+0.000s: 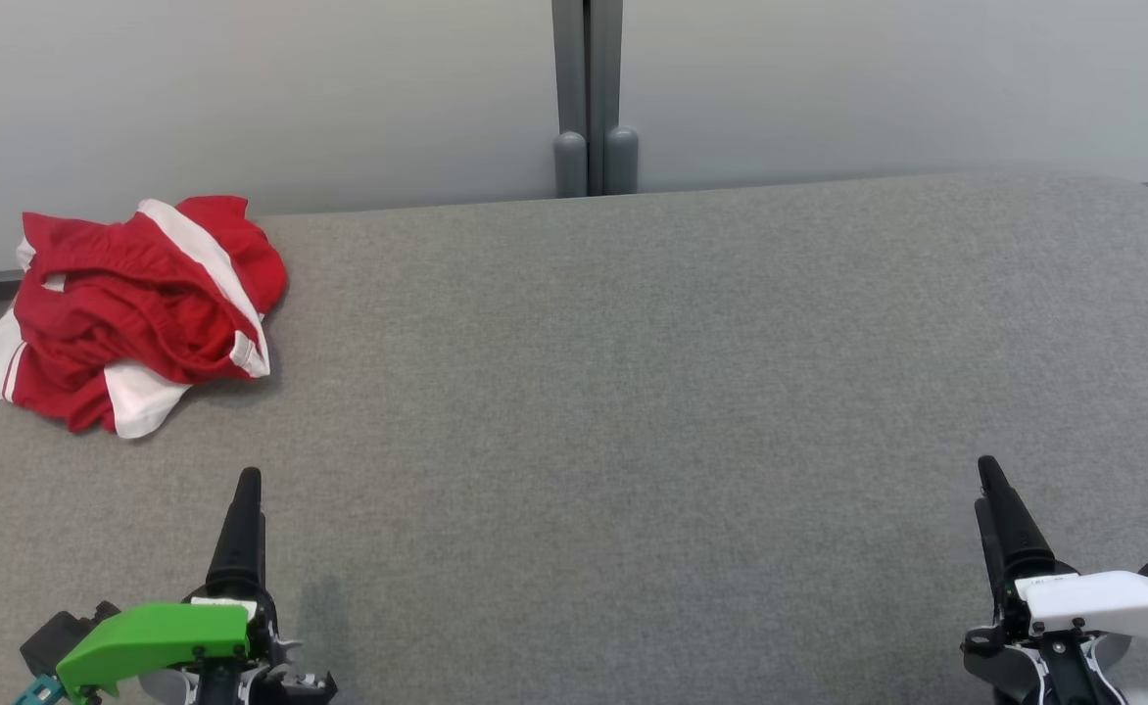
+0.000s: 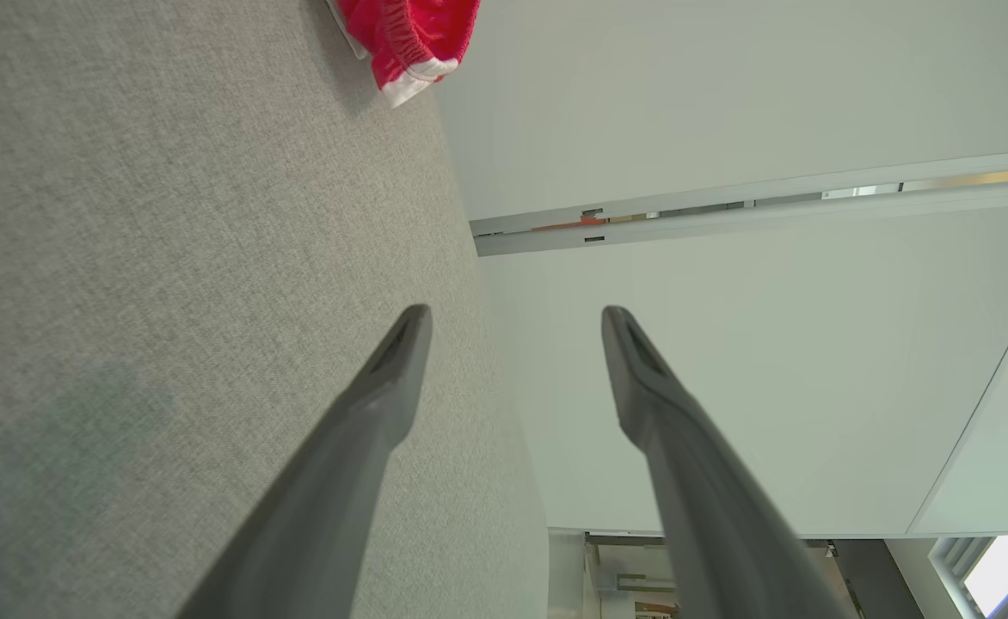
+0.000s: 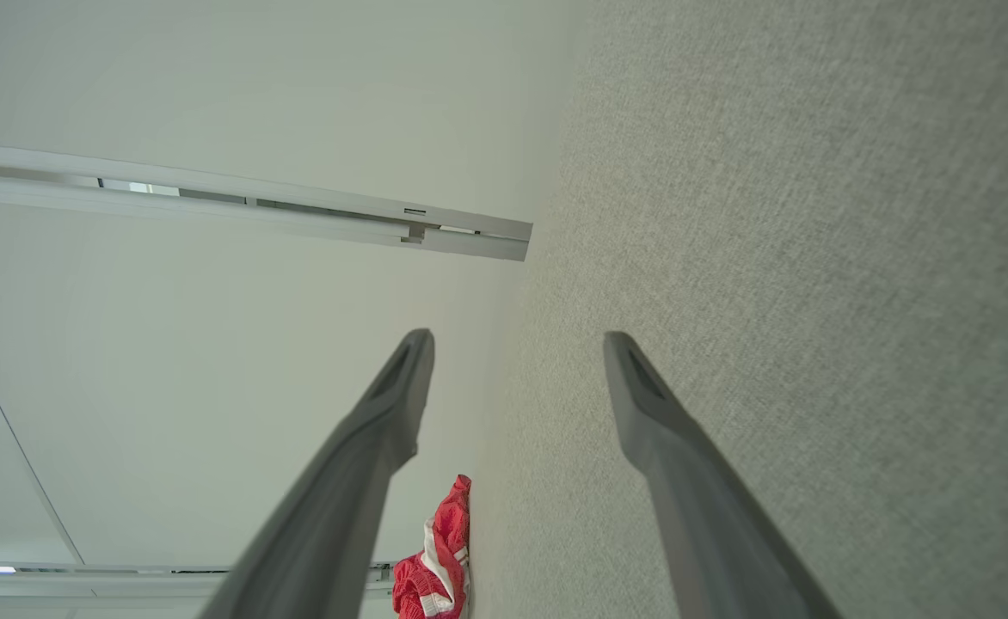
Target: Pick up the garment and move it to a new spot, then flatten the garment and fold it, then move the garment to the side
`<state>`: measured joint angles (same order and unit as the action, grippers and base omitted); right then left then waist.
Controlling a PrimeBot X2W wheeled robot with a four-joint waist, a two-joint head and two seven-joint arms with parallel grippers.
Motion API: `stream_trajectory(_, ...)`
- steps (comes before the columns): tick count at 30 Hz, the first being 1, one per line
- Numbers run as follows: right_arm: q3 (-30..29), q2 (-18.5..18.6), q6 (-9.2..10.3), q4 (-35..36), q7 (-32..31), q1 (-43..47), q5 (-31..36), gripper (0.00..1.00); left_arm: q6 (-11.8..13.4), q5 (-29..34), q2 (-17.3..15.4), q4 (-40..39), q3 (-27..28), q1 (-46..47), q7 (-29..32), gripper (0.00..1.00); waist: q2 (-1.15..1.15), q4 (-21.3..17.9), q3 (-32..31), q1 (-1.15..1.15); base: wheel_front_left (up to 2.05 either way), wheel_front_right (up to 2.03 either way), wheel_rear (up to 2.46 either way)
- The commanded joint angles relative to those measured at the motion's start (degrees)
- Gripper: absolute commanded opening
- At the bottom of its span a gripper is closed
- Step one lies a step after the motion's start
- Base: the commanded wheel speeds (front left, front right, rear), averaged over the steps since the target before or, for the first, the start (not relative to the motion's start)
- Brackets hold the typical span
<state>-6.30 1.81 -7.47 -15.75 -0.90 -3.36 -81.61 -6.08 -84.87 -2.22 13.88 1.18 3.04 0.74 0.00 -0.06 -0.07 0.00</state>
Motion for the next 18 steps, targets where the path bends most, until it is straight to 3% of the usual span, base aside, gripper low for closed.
stream_trajectory(1, -0.32, 0.51, -0.01, 1.42, 0.66, -0.83, 2.62, 1.00, -0.37, 1.94, -0.30, -1.04, -0.29, 1.13, -0.57, 1.00, 0.00, -0.01, -0.01, 0.00, 0.00, 0.00, 0.00)
stream_trajectory(18, 0.96, 0.68, -0.01, 7.73, 4.34, -0.12, 29.22, 1.00, 0.10, 22.82, -0.43, -3.34, -1.90, 1.40, -4.22, 1.00, 0.00, 0.01, -0.01, 0.00, 0.00, 0.00, 0.00)
